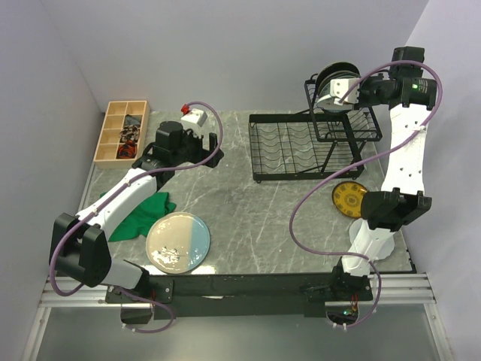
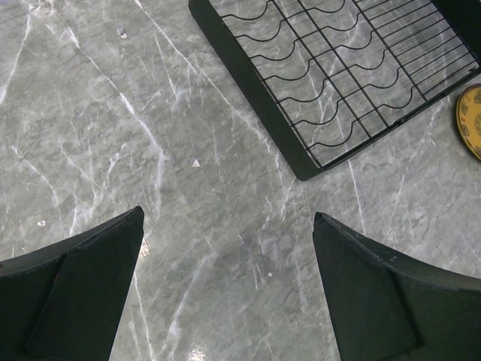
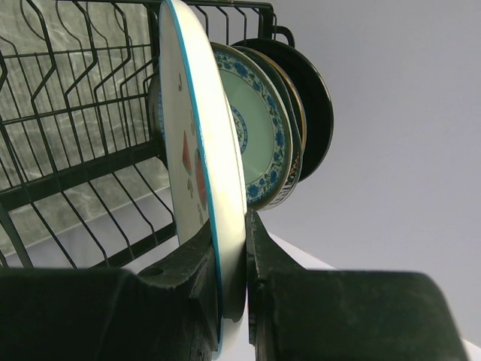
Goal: Load the plates into the dish rack
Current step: Insert the plate into the dish rack
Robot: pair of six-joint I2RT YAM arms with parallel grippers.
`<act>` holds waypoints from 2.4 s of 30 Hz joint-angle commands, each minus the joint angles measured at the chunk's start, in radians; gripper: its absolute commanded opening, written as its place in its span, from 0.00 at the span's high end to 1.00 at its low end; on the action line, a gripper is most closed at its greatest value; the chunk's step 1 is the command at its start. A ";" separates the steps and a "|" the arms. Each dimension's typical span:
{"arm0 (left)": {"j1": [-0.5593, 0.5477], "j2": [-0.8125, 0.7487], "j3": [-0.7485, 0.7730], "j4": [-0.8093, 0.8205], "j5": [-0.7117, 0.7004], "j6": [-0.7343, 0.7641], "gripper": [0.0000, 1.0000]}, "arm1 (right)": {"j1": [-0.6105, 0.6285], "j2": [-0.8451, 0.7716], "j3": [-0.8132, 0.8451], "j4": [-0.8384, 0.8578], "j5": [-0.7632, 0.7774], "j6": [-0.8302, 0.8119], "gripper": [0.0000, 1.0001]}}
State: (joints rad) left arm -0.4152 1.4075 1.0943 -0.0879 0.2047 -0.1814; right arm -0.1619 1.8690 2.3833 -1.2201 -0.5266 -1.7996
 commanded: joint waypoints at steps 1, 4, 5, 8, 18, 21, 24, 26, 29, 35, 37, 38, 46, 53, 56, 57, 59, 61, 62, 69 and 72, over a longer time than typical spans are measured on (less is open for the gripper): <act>0.004 -0.007 0.042 0.010 -0.011 -0.016 0.01 | -0.005 0.016 -0.009 0.064 -0.035 -0.024 1.00; 0.003 -0.013 0.038 0.008 -0.011 -0.021 0.00 | -0.005 0.022 -0.009 0.067 -0.035 -0.023 1.00; 0.003 -0.015 0.036 0.008 -0.013 -0.021 0.01 | -0.005 0.024 -0.010 0.067 -0.033 -0.024 1.00; 0.003 -0.021 0.032 0.008 -0.016 -0.023 0.01 | -0.005 0.022 -0.013 0.076 -0.032 -0.018 1.00; 0.003 -0.022 0.035 0.010 -0.016 -0.030 0.01 | -0.005 0.012 -0.042 0.125 -0.027 0.008 0.71; 0.004 -0.025 0.030 0.010 -0.018 -0.030 0.01 | -0.005 0.009 -0.052 0.136 -0.030 0.013 0.70; 0.003 -0.027 0.027 0.011 -0.018 -0.033 0.01 | -0.005 0.005 -0.061 0.145 -0.032 0.017 0.69; 0.003 -0.028 0.027 0.014 -0.018 -0.036 0.01 | -0.007 0.004 -0.067 0.154 -0.032 0.023 0.67; 0.003 -0.028 0.030 0.013 -0.019 -0.036 0.01 | -0.005 0.007 -0.075 0.171 -0.033 0.034 0.65; 0.003 -0.030 0.033 0.010 -0.021 -0.036 0.01 | -0.005 0.013 -0.076 0.200 -0.032 0.057 0.62; 0.003 -0.030 0.033 0.010 -0.022 -0.035 0.01 | -0.005 0.015 -0.081 0.208 -0.032 0.063 0.62; 0.004 -0.028 0.035 0.010 -0.021 -0.038 0.01 | -0.005 0.015 -0.085 0.215 -0.033 0.066 0.61; 0.003 -0.028 0.042 0.007 -0.022 -0.038 0.01 | -0.005 0.018 -0.102 0.252 -0.036 0.101 0.57; 0.003 -0.028 0.044 0.002 -0.022 -0.039 0.01 | -0.005 0.010 -0.119 0.289 -0.036 0.131 0.50; 0.003 -0.031 0.044 0.005 -0.021 -0.044 0.01 | -0.005 -0.002 -0.142 0.315 -0.038 0.149 0.47; 0.003 -0.031 0.044 0.005 -0.021 -0.046 0.00 | -0.005 -0.005 -0.145 0.320 -0.039 0.152 0.46; 0.003 -0.035 0.045 0.005 -0.022 -0.046 0.00 | -0.005 -0.014 -0.151 0.335 -0.042 0.167 0.45; 0.003 -0.038 0.045 0.004 -0.027 -0.046 0.00 | -0.005 -0.025 -0.150 0.353 -0.049 0.196 0.40; 0.003 -0.039 0.047 0.002 -0.028 -0.046 0.01 | -0.005 -0.030 -0.150 0.361 -0.058 0.210 0.37; 0.003 -0.045 0.053 0.020 -0.031 -0.052 0.00 | -0.005 -0.085 -0.168 0.425 -0.079 0.315 0.00; 0.003 -0.050 0.056 0.019 -0.036 -0.058 0.01 | -0.005 -0.126 -0.203 0.464 -0.095 0.371 0.00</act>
State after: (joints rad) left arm -0.4145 1.4025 1.1004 -0.0937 0.1848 -0.2226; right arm -0.1642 1.8408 2.2059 -0.8429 -0.5789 -1.5242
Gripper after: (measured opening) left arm 0.995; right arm 0.996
